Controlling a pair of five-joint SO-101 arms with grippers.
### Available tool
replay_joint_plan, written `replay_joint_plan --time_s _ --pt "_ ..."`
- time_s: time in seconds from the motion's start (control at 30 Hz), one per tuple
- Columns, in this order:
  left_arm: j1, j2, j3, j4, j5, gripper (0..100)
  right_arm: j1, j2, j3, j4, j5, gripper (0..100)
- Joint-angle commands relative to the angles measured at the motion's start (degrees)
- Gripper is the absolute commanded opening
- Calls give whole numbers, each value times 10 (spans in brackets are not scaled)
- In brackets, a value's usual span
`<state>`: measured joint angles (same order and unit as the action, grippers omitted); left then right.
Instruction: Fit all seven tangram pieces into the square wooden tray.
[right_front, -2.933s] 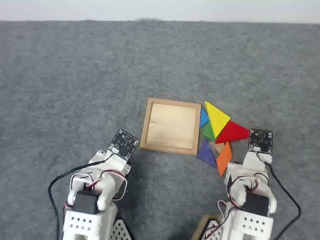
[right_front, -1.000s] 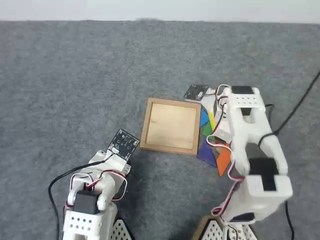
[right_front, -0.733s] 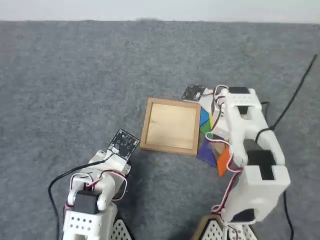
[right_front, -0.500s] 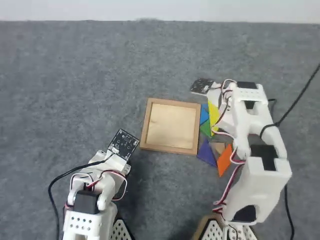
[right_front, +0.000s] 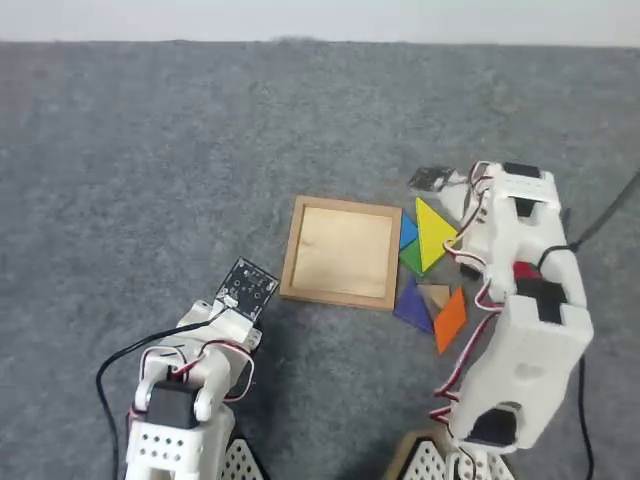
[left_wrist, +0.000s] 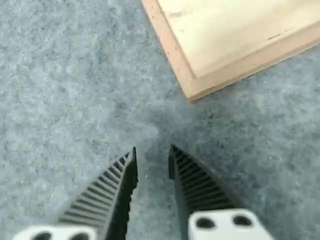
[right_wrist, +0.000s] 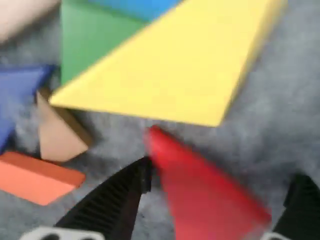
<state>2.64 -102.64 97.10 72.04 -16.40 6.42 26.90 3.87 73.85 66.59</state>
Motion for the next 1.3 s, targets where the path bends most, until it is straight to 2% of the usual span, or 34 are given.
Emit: replay_joint_plan --time_s 0.0,0.1,0.23,0.63,0.87,1.03,1.27 --pt "-4 -6 -7 -1 -5 98 5 -43 -15 15 -44 412" --pt "-4 -6 -7 -1 -5 98 1 -88 -13 17 -70 412" --pt "-4 -6 -7 -1 -5 98 1 -148 -13 44 -68 412" --pt "-4 -6 -7 -1 -5 98 53 -164 -9 66 55 412" --pt "-4 -6 -7 -1 -5 98 58 -165 10 60 106 412" --pt "-4 -6 -7 -1 -5 98 82 -162 11 6 142 412" --pt "-4 -6 -7 -1 -5 98 91 -109 -19 -14 167 413"
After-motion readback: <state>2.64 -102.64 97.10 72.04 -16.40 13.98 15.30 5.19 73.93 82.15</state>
